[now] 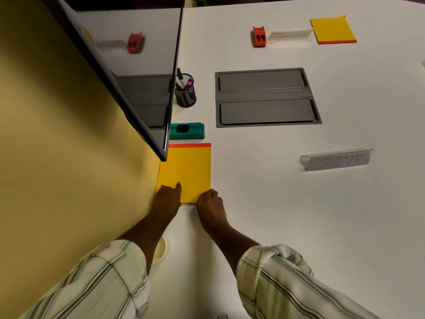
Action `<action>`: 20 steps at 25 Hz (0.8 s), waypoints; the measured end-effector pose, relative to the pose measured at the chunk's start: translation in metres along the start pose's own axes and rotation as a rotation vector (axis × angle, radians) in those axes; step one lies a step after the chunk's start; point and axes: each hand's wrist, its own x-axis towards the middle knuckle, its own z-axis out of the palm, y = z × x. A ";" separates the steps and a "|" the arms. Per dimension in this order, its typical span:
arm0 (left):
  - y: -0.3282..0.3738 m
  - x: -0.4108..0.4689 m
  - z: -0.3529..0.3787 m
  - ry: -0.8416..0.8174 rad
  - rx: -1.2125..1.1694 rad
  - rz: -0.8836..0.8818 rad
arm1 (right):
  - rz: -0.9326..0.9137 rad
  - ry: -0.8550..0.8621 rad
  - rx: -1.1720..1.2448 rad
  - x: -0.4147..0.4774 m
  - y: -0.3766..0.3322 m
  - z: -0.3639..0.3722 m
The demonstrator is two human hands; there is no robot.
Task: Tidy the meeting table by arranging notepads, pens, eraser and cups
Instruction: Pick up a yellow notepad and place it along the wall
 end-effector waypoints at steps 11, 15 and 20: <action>0.007 -0.008 0.013 -0.114 0.017 -0.096 | 0.051 0.023 0.365 0.006 0.014 0.010; 0.010 -0.008 0.009 -0.107 -0.004 -0.105 | 0.074 -0.018 0.449 0.001 0.023 0.008; 0.013 -0.022 -0.014 -0.038 -0.245 -0.115 | 0.002 -0.142 0.387 -0.015 0.033 -0.007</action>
